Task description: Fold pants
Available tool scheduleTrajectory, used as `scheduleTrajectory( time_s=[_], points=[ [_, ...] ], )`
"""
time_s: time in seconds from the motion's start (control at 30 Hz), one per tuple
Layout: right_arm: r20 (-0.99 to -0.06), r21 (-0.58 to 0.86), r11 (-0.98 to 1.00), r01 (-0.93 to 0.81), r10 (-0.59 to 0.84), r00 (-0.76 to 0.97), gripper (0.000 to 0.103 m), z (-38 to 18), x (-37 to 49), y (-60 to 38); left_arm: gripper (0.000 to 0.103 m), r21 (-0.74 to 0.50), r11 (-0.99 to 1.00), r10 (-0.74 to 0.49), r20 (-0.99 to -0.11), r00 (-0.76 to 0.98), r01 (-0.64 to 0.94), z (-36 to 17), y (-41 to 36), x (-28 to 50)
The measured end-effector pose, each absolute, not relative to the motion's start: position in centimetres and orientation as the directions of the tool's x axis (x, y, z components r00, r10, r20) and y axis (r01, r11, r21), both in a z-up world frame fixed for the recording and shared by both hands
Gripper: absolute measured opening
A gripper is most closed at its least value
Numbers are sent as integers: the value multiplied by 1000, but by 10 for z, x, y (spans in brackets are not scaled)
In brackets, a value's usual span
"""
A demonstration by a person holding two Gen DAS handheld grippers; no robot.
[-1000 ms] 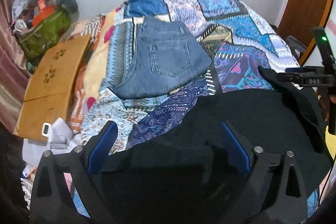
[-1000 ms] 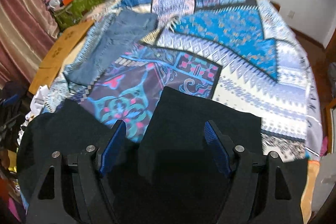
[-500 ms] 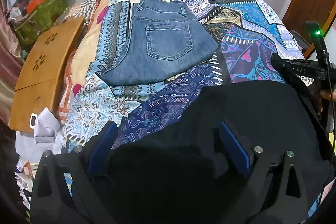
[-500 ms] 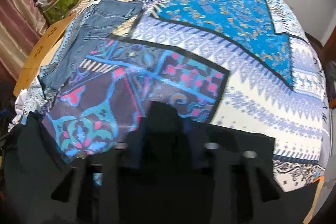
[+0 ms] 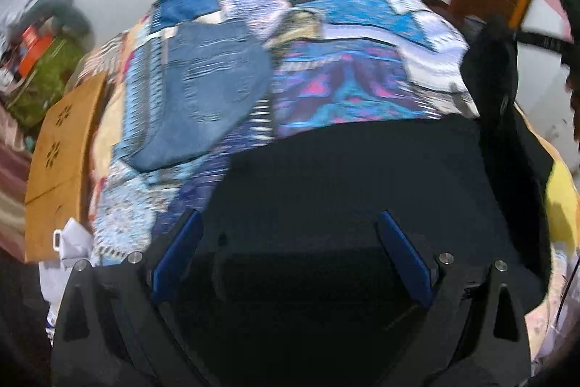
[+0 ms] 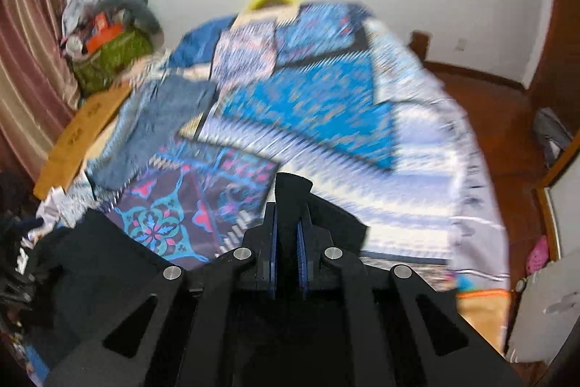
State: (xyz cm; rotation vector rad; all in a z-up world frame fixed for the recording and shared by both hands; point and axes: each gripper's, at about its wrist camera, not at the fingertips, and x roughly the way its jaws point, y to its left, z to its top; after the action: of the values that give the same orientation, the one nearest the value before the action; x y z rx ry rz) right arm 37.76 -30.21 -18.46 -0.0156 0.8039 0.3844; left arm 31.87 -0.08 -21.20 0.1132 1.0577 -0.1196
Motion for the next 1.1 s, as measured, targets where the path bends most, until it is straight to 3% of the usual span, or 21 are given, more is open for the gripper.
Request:
scheduleTrajectory(
  time_s=[0.2, 0.4, 0.57, 0.93, 1.03, 1.07, 1.1],
  points=[
    [-648, 104, 951, -291, 287, 705, 8, -150, 352, -350, 98, 50, 960, -76, -900, 430, 274, -220, -70, 308],
    [-638, 82, 952, -294, 277, 719, 8, -153, 322, -377, 98, 37, 951, -87, -921, 379, 308, -233, -111, 303],
    [-689, 34, 963, -267, 216, 691, 8, -194, 309, -388, 98, 38, 944, -92, -923, 374, 327, -239, -134, 299],
    [-840, 92, 982, -167, 166, 516, 10, -306, 293, -411, 101, 13, 955, -109, -915, 389, 298, -241, -134, 300],
    [-850, 72, 984, -161, 145, 506, 19, -311, 287, -411, 101, 1, 958, -116, -912, 393, 286, -237, -126, 297],
    [-857, 59, 986, -157, 130, 499, 27, -307, 285, -409, 101, -1, 961, -117, -907, 404, 276, -234, -120, 296],
    [-863, 50, 988, -148, 117, 491, 44, -304, 283, -408, 101, -4, 964, -118, -903, 413, 267, -231, -116, 294]
  ],
)
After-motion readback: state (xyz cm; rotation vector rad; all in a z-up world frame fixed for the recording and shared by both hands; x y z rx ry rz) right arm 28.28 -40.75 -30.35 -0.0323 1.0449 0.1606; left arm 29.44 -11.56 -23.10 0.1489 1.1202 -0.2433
